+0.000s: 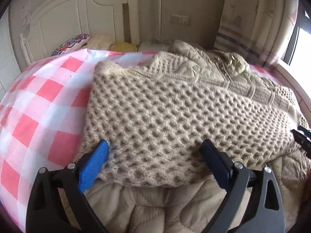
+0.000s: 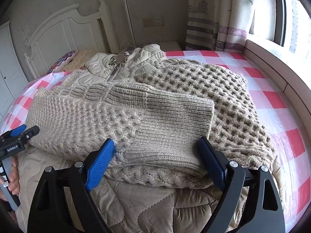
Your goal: Fold large clothes
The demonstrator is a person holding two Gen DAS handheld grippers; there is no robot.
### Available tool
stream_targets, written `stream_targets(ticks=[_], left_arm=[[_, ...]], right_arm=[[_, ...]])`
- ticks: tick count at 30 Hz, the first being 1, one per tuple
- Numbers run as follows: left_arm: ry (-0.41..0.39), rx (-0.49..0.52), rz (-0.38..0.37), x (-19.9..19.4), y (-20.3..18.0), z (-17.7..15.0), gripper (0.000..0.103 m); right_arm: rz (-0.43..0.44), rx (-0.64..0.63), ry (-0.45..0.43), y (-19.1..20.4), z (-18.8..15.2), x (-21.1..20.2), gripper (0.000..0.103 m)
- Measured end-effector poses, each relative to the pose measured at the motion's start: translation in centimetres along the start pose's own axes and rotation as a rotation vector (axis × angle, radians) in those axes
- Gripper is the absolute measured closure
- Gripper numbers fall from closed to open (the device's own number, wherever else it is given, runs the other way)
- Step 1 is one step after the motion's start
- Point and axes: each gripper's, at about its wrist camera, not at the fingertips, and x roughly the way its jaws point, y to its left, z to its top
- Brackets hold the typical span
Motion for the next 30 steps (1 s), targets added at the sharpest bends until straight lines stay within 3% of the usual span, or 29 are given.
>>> stream_targets(ticks=[3,7,9,11,14,16,18,21,25,27,29,30], left_arm=[[-0.002,0.012,0.011,0.3,-0.1,-0.3,0.006],[-0.081,-0.063,0.054,-1.3,1.1,-0.6,0.006],[-0.046,-0.167,0.128,-1.1,3.0,-0.6,0.006],[0.031,-0.298,0.050,0.4,5.7,-0.9,0.004],[-0.013,-0.362,0.011,-0.4,7.0,-1.4,0.005],[-0.069,-0.380,0.040,-1.7,7.1,-1.5,0.007],[-0.127,-0.355,0.059,-3.2,6.3,-0.8,0.007],[-0.150,-0.251,0.047,-4.3,3.8,0.9,0.006],[-0.147,-0.067,0.077,-3.5,-0.3,3.4,0.002],[-0.103,-0.001,0.111,-1.6,-1.8,4.1,0.002],[0.027,-0.007,0.129,2.1,-1.7,3.7,0.002],[0.068,-0.030,0.102,3.4,-1.2,3.0,0.002]], right_arm=[[0.029,0.027,-0.043,-0.5,-0.1,-1.1,0.018],[0.093,0.130,-0.244,-2.5,-0.6,-4.6,0.018],[0.099,0.185,-0.220,-3.8,-0.7,-4.1,0.018],[0.116,0.227,-0.147,-4.8,-0.6,-2.7,0.018],[0.106,0.219,-0.187,-4.9,-0.6,-3.3,0.020],[0.106,0.194,-0.231,-4.5,-0.7,-4.2,0.020],[0.096,0.168,-0.214,-3.8,-0.6,-4.0,0.020],[0.116,0.126,-0.060,-3.0,-0.1,-1.3,0.019],[0.094,0.092,-0.047,-1.9,0.0,-1.0,0.015],[0.106,0.101,-0.043,-2.1,0.0,-1.0,0.014],[0.118,0.109,-0.042,-2.3,-0.3,-0.9,0.013],[0.121,0.110,-0.042,-2.3,-0.4,-0.9,0.013]])
